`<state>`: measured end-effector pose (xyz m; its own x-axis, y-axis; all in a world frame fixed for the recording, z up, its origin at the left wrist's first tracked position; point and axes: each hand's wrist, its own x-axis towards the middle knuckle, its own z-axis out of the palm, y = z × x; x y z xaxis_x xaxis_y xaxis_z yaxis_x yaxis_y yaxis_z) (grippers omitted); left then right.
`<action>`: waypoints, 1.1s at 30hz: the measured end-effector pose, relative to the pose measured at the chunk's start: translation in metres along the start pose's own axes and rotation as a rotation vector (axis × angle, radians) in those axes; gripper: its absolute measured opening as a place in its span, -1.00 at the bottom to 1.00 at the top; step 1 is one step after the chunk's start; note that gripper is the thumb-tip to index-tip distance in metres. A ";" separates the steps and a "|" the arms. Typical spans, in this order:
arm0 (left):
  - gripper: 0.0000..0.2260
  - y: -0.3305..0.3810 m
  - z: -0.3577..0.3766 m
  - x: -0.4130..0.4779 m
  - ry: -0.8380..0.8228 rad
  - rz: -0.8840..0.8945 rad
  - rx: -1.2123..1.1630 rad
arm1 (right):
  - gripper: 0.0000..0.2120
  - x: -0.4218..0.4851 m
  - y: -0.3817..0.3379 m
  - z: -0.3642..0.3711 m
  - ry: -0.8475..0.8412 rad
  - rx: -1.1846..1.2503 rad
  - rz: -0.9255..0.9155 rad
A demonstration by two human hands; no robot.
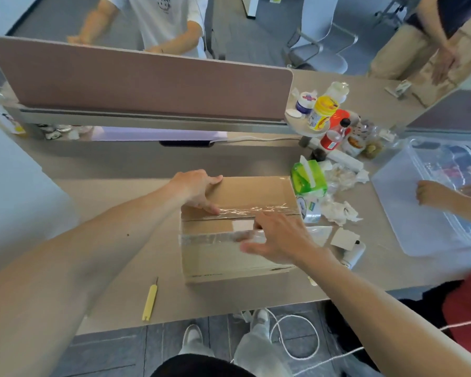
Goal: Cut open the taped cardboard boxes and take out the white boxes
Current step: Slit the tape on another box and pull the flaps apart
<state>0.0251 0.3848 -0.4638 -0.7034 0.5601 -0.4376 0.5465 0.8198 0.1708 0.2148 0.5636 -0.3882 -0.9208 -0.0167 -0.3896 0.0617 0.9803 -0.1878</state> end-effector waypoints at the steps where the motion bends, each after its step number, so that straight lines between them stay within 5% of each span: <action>1: 0.04 0.001 -0.002 -0.001 -0.005 0.003 0.026 | -0.53 -0.007 0.004 -0.004 -0.053 0.079 0.006; 5: 0.26 0.019 0.003 -0.003 0.027 0.042 0.113 | -0.59 -0.026 0.016 0.001 -0.195 0.419 0.071; 8: 0.33 0.032 0.015 -0.002 0.100 0.054 0.146 | -0.61 -0.029 0.024 0.017 -0.163 0.351 0.202; 12: 0.11 0.028 0.018 0.000 0.136 0.104 0.191 | -0.22 -0.029 0.041 0.056 -0.186 0.235 0.343; 21: -0.50 0.013 -0.055 0.010 -0.190 0.266 -0.073 | -0.17 -0.017 0.045 0.080 -0.063 0.190 0.430; 24: -0.47 0.011 -0.091 0.012 -0.110 0.211 -0.196 | -0.17 -0.015 0.045 0.078 -0.029 0.176 0.425; 29: -0.64 0.007 -0.094 0.036 0.231 -0.027 0.101 | -0.19 -0.010 0.041 0.074 -0.037 0.120 0.435; 33: -0.43 0.012 -0.054 0.052 0.308 -0.139 0.182 | -0.21 -0.004 0.034 0.071 -0.079 0.083 0.439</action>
<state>-0.0294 0.4301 -0.4373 -0.8650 0.4772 -0.1553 0.4885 0.8715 -0.0429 0.2481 0.5832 -0.4570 -0.7686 0.3793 -0.5153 0.4736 0.8787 -0.0597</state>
